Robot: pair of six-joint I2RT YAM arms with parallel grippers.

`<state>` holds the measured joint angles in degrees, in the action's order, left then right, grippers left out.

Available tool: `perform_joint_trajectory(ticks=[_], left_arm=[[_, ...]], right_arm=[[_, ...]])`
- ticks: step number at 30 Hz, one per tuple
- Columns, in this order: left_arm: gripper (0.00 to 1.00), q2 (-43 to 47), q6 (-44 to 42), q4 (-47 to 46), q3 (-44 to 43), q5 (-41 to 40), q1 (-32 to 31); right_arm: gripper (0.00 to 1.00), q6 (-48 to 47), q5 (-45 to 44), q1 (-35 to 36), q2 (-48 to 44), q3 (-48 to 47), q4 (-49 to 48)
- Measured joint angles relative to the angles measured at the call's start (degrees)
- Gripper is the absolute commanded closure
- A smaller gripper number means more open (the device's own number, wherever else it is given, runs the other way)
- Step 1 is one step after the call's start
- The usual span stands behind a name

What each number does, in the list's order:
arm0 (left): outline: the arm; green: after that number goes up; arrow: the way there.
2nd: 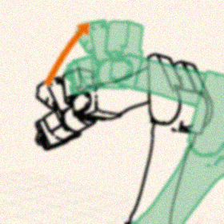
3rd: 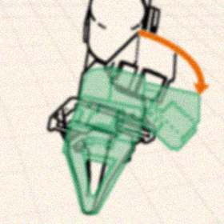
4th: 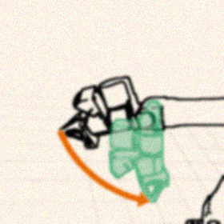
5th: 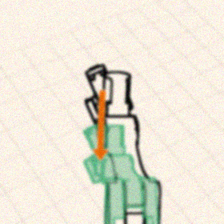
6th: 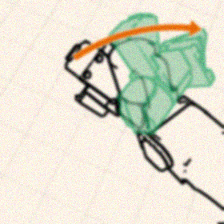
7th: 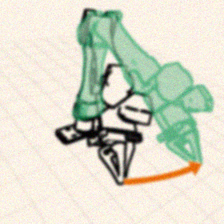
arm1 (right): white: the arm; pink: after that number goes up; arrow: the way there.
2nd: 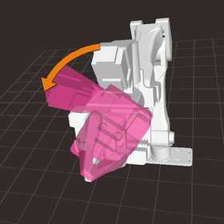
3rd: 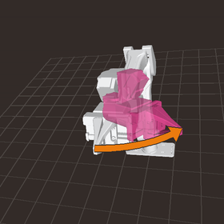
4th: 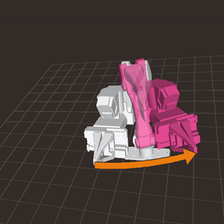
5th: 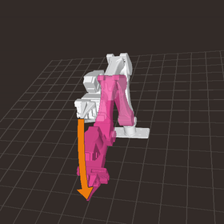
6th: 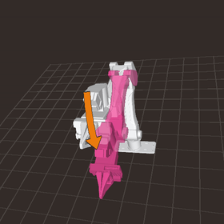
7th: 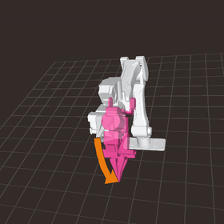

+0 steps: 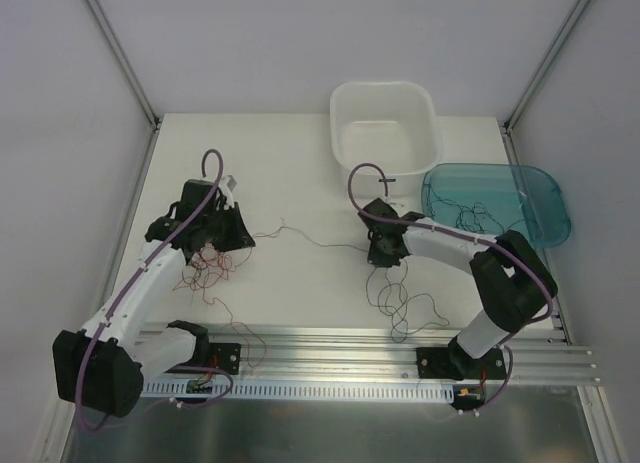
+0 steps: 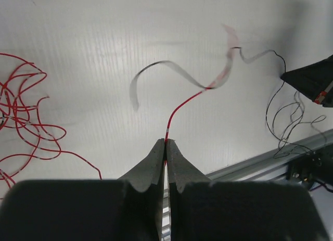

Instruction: Untangle the cables

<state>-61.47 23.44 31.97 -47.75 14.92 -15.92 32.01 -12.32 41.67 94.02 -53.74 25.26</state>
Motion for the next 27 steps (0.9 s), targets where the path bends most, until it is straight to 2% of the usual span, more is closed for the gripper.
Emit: perform_joint_trajectory(ticks=[6,12,15,17,18,23,24,26,27], left_arm=[[1.0,3.6,0.2,0.1,-2.0,5.7,9.5],[1.0,3.6,2.3,1.5,-2.0,4.1,18.5],[0.89,2.6,2.8,1.6,-1.9,1.3,21.0],[0.86,0.2,2.5,1.6,-1.9,1.1,21.2],[0.82,-1.5,2.4,1.6,-1.9,1.2,21.2],[0.69,-9.0,-0.2,1.8,-1.9,1.5,20.8],[0.67,-9.6,-0.6,1.8,-1.9,1.5,20.6],[0.59,-9.9,-1.6,1.8,-1.9,1.2,19.9],[0.55,-9.9,-2.2,1.7,-1.9,1.1,19.5]], right_arm=[[1.0,-2.8,-1.9,-12.5,-7.5,5.9,2.7],[0.99,-5.0,-1.6,-18.6,-13.1,8.1,3.8],[0.99,-6.3,-1.0,-19.6,-15.1,8.2,4.2],[0.95,-7.2,0.0,-19.6,-16.1,8.2,4.3],[0.87,-7.5,0.3,-19.4,-16.6,8.2,4.5],[0.65,-8.0,1.2,-18.6,-20.8,8.2,6.1],[0.53,-7.9,1.2,-18.4,-21.9,8.2,6.6],[0.36,-7.1,1.2,-18.0,-24.3,8.5,7.4],[0.19,-6.8,1.2,-17.8,-25.5,8.9,7.8]])
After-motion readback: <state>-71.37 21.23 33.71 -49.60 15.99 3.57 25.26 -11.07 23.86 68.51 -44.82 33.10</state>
